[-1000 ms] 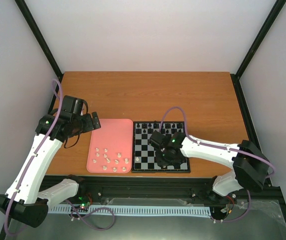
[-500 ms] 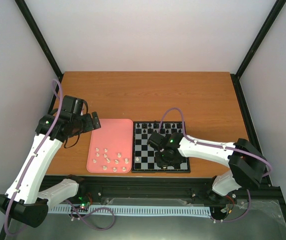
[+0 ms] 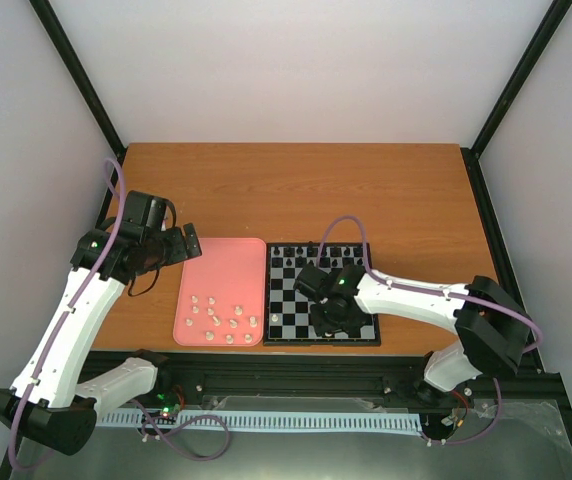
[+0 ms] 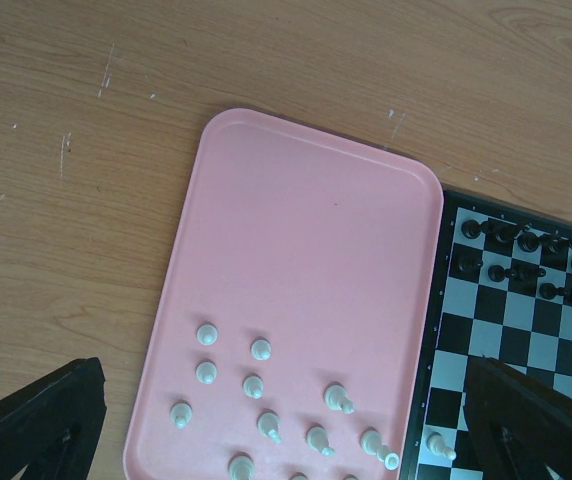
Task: Set up the chess pieces on the board
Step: Place the chess piece on the chessboard, then pick up the chess piece from the storage box.
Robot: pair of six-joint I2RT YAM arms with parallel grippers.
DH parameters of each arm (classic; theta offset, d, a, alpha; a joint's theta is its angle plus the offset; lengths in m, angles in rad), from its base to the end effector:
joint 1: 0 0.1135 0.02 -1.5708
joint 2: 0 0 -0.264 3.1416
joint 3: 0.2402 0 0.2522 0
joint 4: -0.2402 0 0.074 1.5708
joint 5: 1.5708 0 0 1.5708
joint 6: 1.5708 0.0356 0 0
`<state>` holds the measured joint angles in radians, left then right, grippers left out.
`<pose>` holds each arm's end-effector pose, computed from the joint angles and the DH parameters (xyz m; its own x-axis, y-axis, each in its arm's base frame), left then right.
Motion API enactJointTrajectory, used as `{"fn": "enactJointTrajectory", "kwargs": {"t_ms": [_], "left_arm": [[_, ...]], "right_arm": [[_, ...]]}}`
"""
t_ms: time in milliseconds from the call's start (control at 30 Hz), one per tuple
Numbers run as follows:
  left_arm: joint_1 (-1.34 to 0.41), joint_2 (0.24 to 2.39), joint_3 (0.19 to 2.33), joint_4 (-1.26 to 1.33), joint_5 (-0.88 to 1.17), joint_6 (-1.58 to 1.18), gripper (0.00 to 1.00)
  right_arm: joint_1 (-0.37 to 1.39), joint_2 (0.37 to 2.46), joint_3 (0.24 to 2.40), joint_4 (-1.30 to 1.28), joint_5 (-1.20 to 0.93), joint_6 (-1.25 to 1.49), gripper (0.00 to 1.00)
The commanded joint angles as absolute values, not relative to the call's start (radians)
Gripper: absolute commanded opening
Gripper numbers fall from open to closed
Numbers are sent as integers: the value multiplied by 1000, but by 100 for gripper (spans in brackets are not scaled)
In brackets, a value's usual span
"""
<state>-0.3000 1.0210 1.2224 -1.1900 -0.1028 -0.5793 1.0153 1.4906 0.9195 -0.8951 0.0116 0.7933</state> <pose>0.1637 -0.0468 0.3550 -0.7992 -0.3228 -0.5071 -0.2359 0.9443 -0.2293 0.1316 0.2112 0.1857 -0.9729 -0.2162 -0.0815 -0.2217 0.9729 0.0663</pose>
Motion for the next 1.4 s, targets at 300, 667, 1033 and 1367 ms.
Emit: {"fn": "enactJointTrajectory", "kwargs": {"t_ms": [300,667,1033,1367], "left_arm": [[-300,1010,1248,-1191,-84,-594,100],[-299,984,1266,-1211,-85,-598,100],[-299,966,1258,-1222,-82,-594,100],[-298,955,1242,-1227,-80,-583,100]], "right_arm": [[1026,1500,1223,-995,28,711,59],[1098,1812,1476,-913,-62,611,58],[1161,2014,1605,-913,-128,592,54],[1164,2066,1626,-925,-126,603,51]]}}
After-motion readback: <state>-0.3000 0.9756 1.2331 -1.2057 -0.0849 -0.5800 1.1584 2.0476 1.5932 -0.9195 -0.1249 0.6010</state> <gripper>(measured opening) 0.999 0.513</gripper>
